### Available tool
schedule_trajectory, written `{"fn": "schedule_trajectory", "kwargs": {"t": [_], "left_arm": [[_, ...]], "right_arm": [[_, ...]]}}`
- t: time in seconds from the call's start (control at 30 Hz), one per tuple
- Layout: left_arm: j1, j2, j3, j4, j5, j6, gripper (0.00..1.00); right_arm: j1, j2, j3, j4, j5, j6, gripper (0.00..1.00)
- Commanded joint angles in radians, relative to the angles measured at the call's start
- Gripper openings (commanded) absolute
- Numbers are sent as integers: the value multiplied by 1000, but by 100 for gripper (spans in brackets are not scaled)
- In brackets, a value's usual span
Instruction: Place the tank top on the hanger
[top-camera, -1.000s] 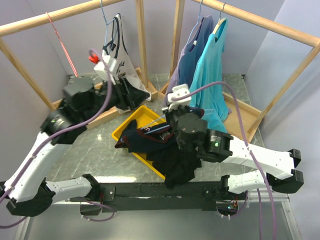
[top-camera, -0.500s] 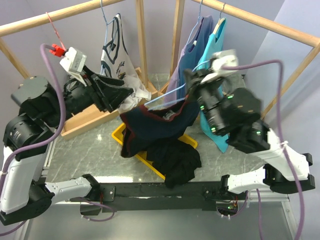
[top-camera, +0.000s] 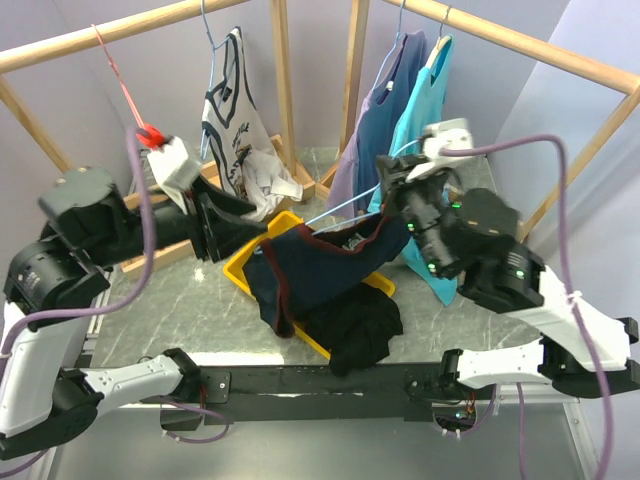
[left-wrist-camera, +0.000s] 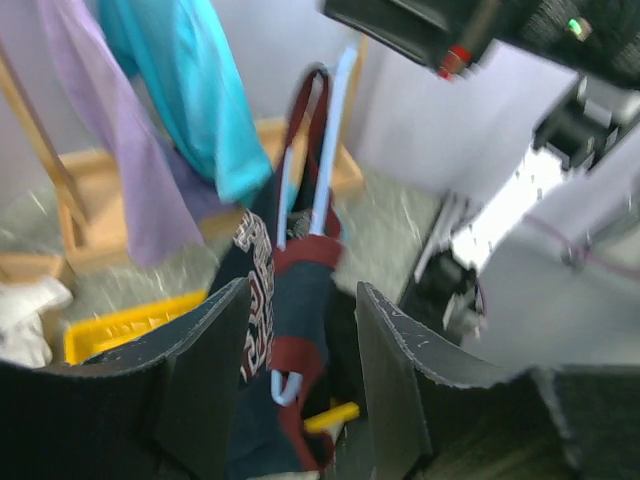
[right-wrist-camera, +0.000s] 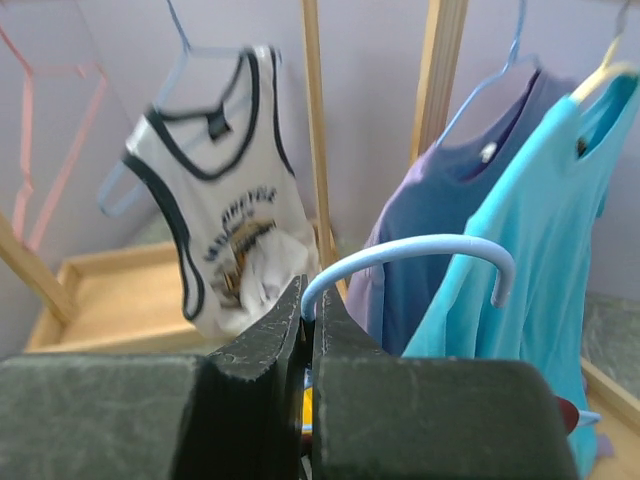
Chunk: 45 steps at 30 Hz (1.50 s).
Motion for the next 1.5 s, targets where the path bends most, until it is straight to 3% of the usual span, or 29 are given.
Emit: {"fn": "schedule_trajectory", "kwargs": {"t": [0.0,0.13,0.47,0.77,1.1,1.37,1.47], "left_arm": [[3,-44,-102,-59,80,78,52],[3,-63,-184,-56,105,93,50],[-18,-18,-224,-73,59,115,46],[-106,54,-231,-90,-62,116,34],[-139,52,-316,43,-114,78,19],[-145,6,-420,186,-130,47,15],[-146,-38,-494,264,-153,14,8]], "right_arm": [[-64,-22,-41,-1,-78,92,0],[-90,-23,-65,-15,-127,119,0],[-107,4,-74,-29,-159,145,0],[-106,32,-48,-39,-170,146,0],[-106,43,-42,-49,-185,146,0],[-106,55,-49,-56,-195,181,0],[-104,53,-58,-53,-196,182,0]]}}
